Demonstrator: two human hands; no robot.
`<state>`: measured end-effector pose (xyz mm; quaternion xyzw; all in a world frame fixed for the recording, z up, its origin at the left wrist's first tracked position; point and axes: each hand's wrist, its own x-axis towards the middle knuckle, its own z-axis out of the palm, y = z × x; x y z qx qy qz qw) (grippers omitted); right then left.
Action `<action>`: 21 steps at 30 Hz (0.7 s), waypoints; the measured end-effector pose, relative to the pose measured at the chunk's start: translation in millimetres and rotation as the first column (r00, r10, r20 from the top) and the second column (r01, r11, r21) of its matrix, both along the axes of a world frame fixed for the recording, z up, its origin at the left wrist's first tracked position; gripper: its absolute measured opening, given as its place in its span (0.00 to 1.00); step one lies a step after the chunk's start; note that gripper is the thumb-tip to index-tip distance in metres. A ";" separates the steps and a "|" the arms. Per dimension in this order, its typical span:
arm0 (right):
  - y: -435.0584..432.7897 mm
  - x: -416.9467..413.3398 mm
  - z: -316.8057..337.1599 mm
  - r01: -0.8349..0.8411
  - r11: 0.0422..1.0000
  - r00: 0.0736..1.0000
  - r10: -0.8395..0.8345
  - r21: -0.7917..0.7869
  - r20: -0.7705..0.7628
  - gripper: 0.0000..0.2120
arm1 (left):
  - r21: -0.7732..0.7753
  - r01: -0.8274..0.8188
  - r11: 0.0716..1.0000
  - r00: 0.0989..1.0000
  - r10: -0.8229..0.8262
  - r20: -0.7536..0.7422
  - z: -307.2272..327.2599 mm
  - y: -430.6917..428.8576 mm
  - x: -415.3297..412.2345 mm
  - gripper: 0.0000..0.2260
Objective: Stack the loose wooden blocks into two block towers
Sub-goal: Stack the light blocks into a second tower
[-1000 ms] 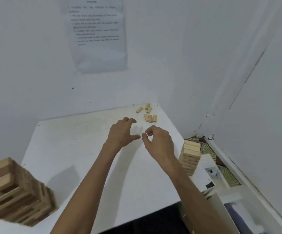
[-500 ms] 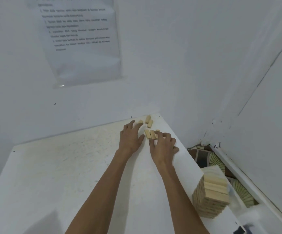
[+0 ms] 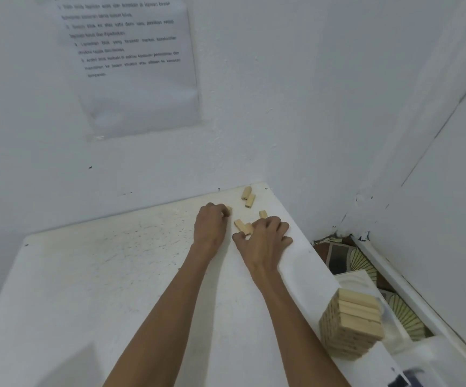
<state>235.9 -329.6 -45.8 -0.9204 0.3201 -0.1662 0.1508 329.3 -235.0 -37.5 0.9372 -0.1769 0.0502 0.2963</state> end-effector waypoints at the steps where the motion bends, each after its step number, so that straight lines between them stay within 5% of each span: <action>1: 4.3 -5.7 0.4 -0.021 1.000 1.000 0.021 -0.012 -0.011 0.16 | -0.011 0.001 1.000 1.000 -0.001 -0.008 1.5 5.7 -6.5 0.11; 11: 35.6 -92.9 6.7 -0.305 0.952 0.948 0.303 0.008 0.096 0.20 | -0.237 -0.086 0.968 0.986 0.049 -0.161 15.8 98.7 -107.3 0.14; 21: 50.5 -217.3 11.4 -0.704 0.705 0.710 0.702 0.086 0.051 0.30 | -0.298 -0.082 0.951 0.979 0.021 -0.203 22.7 166.5 -259.6 0.10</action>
